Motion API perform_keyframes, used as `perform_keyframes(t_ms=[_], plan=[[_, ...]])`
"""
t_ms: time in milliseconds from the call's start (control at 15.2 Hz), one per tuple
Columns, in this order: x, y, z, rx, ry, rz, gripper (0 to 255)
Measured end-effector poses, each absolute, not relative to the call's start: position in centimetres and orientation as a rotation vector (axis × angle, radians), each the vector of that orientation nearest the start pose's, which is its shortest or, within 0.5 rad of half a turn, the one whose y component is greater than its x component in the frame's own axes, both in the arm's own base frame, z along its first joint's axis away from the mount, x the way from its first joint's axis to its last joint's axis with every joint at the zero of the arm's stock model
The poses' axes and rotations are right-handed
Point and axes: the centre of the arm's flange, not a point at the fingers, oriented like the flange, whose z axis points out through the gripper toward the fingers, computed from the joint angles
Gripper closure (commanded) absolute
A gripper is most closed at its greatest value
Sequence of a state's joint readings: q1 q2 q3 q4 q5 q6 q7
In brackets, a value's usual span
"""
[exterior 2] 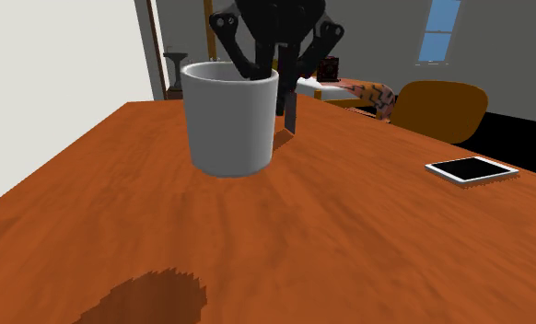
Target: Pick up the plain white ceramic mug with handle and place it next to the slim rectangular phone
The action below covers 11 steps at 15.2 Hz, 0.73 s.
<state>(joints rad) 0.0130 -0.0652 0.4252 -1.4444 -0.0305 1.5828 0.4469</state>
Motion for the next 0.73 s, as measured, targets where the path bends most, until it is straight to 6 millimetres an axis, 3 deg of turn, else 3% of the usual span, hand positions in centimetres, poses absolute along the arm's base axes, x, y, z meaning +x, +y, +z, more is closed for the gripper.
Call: perform_keyframes(t_ms=[726], plan=[[42.9, 10.0, 74.1, -3.092, 0.016, -0.315, 255]])
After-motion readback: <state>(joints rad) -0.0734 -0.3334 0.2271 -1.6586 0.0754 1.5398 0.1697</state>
